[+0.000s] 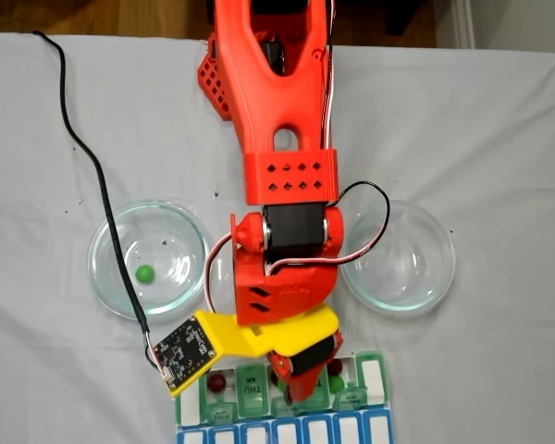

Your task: Sort medicines into box.

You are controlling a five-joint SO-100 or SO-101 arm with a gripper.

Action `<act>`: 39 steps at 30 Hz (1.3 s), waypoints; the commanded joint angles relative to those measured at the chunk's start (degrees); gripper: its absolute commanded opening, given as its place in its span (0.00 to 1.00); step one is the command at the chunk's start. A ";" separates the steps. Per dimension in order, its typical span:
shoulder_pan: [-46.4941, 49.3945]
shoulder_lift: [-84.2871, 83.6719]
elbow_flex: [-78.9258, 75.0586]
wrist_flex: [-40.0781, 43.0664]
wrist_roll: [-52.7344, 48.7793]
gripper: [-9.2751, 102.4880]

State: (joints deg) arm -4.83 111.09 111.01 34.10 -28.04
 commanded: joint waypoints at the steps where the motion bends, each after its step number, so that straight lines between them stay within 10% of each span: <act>1: -0.09 -0.62 -4.83 0.26 -0.53 0.08; 39: 1.23 4.13 -0.09 5.19 0.79 0.08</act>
State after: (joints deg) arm -2.81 115.31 113.12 40.87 -25.93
